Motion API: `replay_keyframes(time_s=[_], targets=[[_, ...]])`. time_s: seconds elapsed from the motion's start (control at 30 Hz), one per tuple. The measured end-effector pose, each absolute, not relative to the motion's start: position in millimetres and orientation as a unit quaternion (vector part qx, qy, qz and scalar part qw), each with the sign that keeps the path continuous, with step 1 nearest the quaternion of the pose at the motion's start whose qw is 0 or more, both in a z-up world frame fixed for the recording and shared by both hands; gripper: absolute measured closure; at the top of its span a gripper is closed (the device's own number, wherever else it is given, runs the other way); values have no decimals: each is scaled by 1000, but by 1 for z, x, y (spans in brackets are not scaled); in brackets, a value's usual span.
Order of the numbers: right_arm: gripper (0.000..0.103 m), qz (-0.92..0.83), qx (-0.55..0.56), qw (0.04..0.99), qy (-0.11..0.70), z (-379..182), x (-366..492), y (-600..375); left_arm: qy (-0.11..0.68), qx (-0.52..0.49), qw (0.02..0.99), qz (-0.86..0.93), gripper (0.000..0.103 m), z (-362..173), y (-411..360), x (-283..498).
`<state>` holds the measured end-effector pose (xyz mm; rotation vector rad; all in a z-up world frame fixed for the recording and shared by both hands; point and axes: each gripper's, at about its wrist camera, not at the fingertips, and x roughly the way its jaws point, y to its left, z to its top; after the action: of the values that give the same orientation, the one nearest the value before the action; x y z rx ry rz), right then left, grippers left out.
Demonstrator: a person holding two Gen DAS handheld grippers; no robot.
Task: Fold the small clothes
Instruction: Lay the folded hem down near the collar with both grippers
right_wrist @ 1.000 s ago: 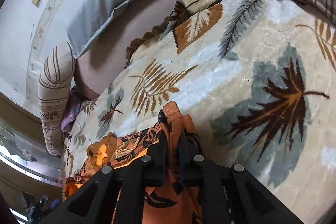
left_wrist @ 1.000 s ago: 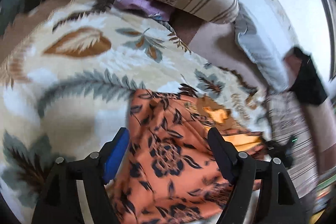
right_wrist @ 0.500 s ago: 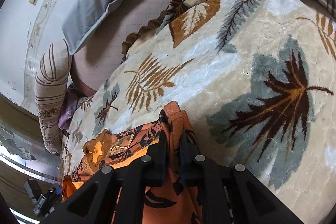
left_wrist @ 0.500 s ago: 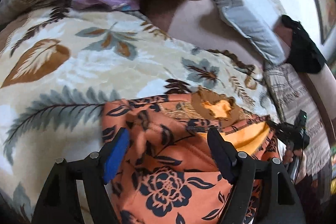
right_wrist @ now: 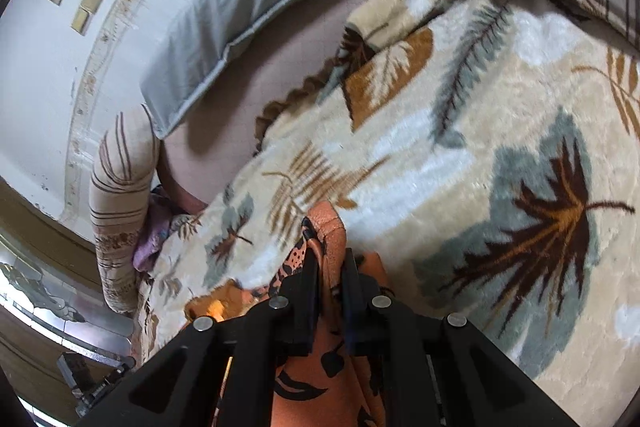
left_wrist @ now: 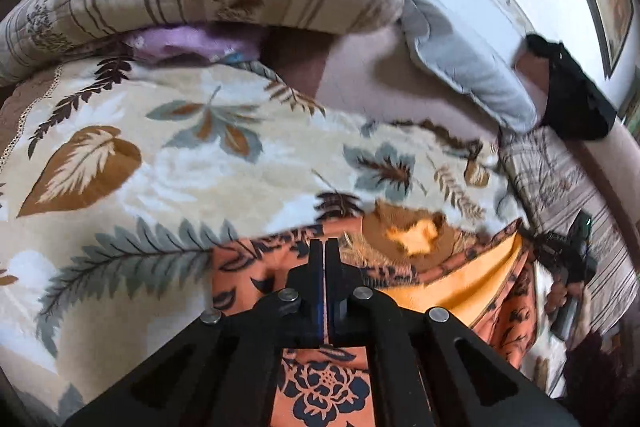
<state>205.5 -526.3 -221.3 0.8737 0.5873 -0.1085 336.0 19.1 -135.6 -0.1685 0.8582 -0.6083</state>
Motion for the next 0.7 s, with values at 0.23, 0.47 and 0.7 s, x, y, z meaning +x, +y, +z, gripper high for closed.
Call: replay_keyframes(time_s=[0.23, 0.47, 0.7], targets=[[91, -54, 426, 853, 297, -233, 206, -528, 424, -89, 841, -324, 6, -149, 24, 318], [91, -57, 422, 850, 311, -239, 205, -525, 438, -33, 830, -344, 8, -165, 4, 316], [91, -59, 418, 850, 315, -240, 207, -524, 484, 3, 811, -330, 72, -198, -10, 326]])
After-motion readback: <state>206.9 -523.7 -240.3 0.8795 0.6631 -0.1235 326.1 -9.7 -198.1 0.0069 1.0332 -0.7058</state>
